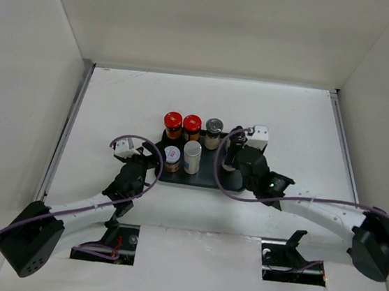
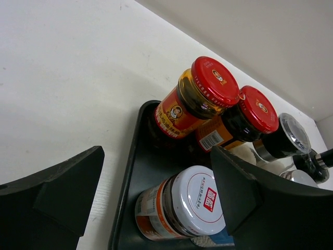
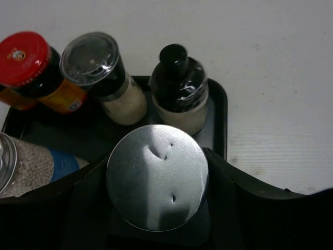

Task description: Organize the condiment bottles

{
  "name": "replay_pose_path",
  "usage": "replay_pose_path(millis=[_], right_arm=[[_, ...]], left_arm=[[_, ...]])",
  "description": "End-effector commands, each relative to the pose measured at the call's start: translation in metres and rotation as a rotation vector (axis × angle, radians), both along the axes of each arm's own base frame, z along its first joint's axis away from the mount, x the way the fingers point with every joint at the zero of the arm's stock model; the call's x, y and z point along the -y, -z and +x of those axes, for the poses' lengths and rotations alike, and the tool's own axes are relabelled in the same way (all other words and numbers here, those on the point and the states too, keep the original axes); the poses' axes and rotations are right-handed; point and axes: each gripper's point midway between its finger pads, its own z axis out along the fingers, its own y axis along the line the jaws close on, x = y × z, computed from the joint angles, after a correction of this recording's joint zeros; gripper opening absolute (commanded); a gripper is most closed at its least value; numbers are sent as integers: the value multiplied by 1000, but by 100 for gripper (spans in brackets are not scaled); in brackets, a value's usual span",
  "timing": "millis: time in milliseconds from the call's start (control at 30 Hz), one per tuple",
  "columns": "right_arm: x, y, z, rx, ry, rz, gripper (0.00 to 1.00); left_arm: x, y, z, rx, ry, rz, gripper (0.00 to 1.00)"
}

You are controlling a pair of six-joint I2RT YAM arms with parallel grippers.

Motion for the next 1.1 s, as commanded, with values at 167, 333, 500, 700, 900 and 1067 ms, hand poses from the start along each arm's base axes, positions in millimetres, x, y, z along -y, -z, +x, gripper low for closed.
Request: replay_pose_path(millis=[167,333,500,700,900,1067], right_arm=[[-64,-13,11,104,-70,43,56],[-72,6,3,70,-87,13,82],[-65,-6,0,95,-83,24,100],[-27,-53,10,194,-19,69,100],[48,-75,28,260,196,129,100],[114,-35,32,221,433,173,100]], left_arm=[[-20,-13,2,43,-84,-33,89],[-17,-9,6,17,-84,-15,100],[-24,-16,3,14,-104,-8,100],[-25,-34,0,-25,-87,25,100],[-31,-50,2,-161,-112,113,100],[-30,-59,2,-229,-115,139,100]])
